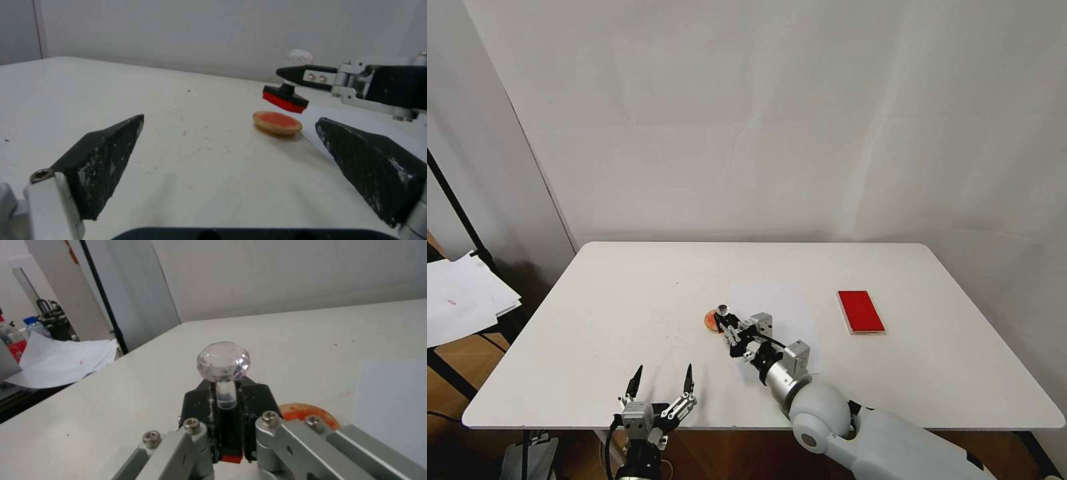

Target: Pick up the stamp from the ink pad and place it onto another ink pad.

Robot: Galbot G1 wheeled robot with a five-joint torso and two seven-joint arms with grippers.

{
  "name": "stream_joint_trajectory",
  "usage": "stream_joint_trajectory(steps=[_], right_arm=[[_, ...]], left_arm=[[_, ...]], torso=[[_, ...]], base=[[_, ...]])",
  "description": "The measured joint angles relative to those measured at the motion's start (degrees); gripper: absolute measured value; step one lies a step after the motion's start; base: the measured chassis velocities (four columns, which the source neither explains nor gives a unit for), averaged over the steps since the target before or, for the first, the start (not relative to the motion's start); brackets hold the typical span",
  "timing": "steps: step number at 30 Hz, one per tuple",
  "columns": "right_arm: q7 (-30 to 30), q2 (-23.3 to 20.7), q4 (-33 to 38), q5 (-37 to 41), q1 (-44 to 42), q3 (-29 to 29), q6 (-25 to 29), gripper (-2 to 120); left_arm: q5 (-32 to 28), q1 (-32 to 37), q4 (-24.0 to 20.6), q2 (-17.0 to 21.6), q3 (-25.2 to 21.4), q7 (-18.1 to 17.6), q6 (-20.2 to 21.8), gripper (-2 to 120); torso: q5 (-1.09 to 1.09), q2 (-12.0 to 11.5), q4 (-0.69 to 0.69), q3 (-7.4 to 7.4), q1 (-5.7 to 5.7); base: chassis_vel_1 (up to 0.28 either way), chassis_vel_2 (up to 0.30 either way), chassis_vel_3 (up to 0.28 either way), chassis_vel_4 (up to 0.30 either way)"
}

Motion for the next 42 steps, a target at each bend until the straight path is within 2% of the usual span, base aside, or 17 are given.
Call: stream_joint_trajectory(steps=[13,42], right_arm=[[-0.3,4.1,-5.3,0.5,3.3,-1.2,0.9,8],[-1.9,3.4,-7.4,-1.0,0.3,1.4,3.2,8]], left_arm=[[0.0,0.0,0.0,0.0,0.0,0.0,0.0,102],[0.0,0.0,0.0,0.0,0.0,0.0,0.0,102]], torso=[[0.0,0.0,0.0,0.0,0.0],[0.01,0.0,0.0,0.0,0.0]], base=[[0.0,0.0,0.0,0.0],[0.0,0.0,0.0,0.0]])
